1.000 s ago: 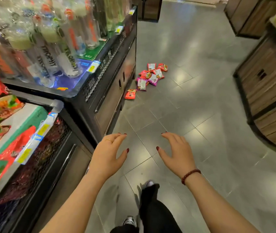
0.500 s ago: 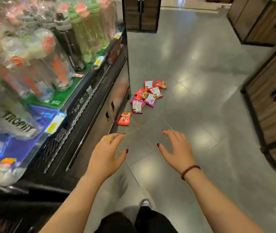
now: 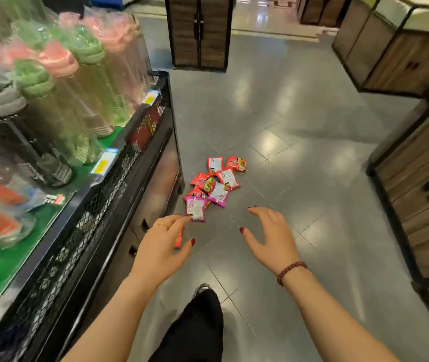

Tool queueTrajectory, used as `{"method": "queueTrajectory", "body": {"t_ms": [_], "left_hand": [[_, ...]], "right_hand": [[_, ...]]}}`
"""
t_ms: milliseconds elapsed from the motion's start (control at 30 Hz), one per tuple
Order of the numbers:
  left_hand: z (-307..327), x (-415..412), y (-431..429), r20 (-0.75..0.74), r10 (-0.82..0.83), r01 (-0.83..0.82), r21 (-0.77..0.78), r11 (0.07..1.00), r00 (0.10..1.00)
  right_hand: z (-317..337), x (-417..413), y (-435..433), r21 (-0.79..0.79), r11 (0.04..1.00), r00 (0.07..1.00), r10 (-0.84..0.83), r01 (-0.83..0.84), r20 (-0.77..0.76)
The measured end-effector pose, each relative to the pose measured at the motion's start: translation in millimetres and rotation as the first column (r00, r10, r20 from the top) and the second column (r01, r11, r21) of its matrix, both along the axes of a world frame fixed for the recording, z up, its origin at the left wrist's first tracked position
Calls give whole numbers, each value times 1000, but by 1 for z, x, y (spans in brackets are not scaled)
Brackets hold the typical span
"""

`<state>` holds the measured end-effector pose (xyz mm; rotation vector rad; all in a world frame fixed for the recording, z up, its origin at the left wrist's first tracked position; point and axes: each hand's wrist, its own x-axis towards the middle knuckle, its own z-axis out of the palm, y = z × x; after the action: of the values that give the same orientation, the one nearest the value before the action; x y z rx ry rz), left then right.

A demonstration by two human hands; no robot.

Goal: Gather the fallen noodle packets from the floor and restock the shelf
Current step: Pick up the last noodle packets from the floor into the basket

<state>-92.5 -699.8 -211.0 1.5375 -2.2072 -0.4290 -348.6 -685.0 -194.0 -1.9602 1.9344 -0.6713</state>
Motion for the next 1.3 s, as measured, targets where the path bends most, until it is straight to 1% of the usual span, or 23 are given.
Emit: {"method": "queueTrajectory", "body": {"t_ms": [100,167,267,400,500,600,700,767,833,933,1033,1100,1200,1267,1300], "left_hand": [[-1,-3,-72,-6,29,-29,29,999,1000],[1,-6,-115,21,-8,6,51,999,1000],[1,-14,-172,39,-40,39,32,999,998],[-5,-25,-235,43,-29,25,85,996,999],[-21,-31,-283,77,22,-32,136,990,997],[-39,-39,-331,81,120,-134,197,971,989],[-57,-50,-374,90,209,-226,263,938,974],[-71,-57,-405,98,251,-269,321,908,963],[-88,-60,-432,98,303,-318,365,875,948],[-126,-60,-468,154,328,-361,448,818,932],[-172,-61,-500,167,367,-398,513,760,915],[-212,-62,-517,146,403,-413,549,727,904],[-290,-63,-535,100,433,-401,599,693,896],[-345,-64,-544,56,445,-381,616,689,894],[-371,-65,-549,44,465,-384,636,669,884]], "right_hand": [[0,-2,-71,52,999,998,8,-5,-55],[1,-4,-109,53,998,997,38,-35,-70],[-4,-11,-159,78,996,996,57,-51,-74],[-22,-26,-232,142,986,993,97,-87,-63],[-41,-39,-297,205,969,989,145,-136,-27],[-65,-55,-370,243,953,984,177,-179,29],[-85,-71,-441,312,933,981,144,-178,130],[-96,-80,-482,354,921,979,108,-164,174],[-111,-87,-518,381,907,973,107,-180,205],[-147,-93,-564,452,863,968,151,-228,201],[-196,-94,-596,522,820,970,157,-233,185],[-236,-94,-612,555,799,971,152,-231,186],[-313,-95,-629,602,767,974,150,-222,169],[-370,-96,-636,635,747,976,90,-196,196],[-398,-96,-639,658,731,975,47,-182,218]]}}
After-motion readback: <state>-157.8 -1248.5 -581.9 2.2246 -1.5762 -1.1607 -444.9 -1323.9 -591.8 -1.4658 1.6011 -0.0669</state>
